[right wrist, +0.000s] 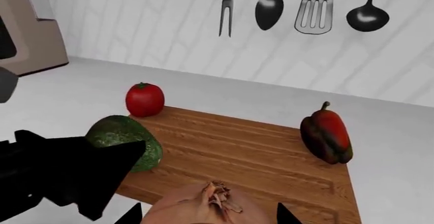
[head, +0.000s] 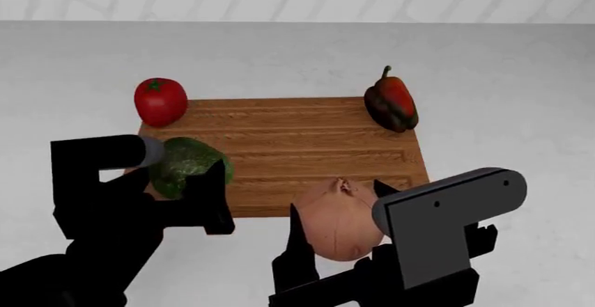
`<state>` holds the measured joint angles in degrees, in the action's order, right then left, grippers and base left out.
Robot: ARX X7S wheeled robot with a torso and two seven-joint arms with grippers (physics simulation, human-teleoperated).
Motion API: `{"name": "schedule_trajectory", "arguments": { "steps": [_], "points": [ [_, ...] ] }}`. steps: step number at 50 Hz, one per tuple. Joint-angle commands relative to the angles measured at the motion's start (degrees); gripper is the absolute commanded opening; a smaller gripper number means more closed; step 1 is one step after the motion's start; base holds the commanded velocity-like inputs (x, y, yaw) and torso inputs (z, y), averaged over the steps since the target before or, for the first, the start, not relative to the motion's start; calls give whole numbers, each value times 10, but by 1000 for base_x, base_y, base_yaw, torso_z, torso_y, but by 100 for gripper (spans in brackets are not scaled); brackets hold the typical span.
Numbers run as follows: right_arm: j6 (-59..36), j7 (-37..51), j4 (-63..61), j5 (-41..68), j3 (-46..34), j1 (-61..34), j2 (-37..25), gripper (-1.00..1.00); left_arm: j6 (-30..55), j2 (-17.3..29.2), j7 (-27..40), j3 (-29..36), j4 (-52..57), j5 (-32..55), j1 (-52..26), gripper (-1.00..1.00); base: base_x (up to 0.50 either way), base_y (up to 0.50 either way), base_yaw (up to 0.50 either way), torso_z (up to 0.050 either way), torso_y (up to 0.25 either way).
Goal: Place the avocado, onion, tomato and bell pepper on the cutting board.
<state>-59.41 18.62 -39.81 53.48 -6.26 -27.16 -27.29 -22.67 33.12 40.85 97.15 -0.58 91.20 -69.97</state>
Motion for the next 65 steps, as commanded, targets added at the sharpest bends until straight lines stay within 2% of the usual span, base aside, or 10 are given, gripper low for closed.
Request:
{"name": "schedule_trajectory", "arguments": {
  "steps": [1, 8, 16, 28, 33, 41, 47, 53, 65],
  "points": [
    [1, -10, -3, -10, -2, 0, -1, -100, -6, 0, 8, 2, -13, 9, 7, 100, 0, 0, 3, 0, 0],
    [4, -12, 0, -12, -8, -1, -1, -100, -7, 6, 14, 0, 0, 3, 4, 100, 0, 0, 0, 0, 0],
    [8, -15, 3, -15, -15, 1, 0, -100, -23, 39, 51, -17, 41, -16, -16, 100, 0, 0, 0, 0, 0],
    [12, -15, 8, -16, -19, -2, -1, -100, -30, 66, 60, -36, 85, -17, -33, 100, 0, 0, 0, 0, 0],
    [-11, 7, 22, -4, -7, -35, 1, -100, -59, 122, 77, -61, 162, -27, -46, 100, 0, 0, 0, 0, 0],
    [-8, 10, 151, -57, -31, -132, 21, -100, -111, 210, 108, -73, 266, -96, -23, 100, 0, 0, 0, 0, 0],
    [1, -8, 258, -97, -74, -204, 49, -100, -141, 238, 99, -79, 287, -104, -4, 100, 0, 0, 0, 0, 0],
    [20, -29, 344, -130, -112, -245, 71, -100, -151, 251, 98, -80, 296, -118, 7, 100, 0, 0, 0, 0, 0],
    [49, -55, 435, -161, -153, -273, 99, -100, -148, 250, 99, -82, 304, -119, 9, 100, 0, 0, 0, 0, 0]
  ]
}}
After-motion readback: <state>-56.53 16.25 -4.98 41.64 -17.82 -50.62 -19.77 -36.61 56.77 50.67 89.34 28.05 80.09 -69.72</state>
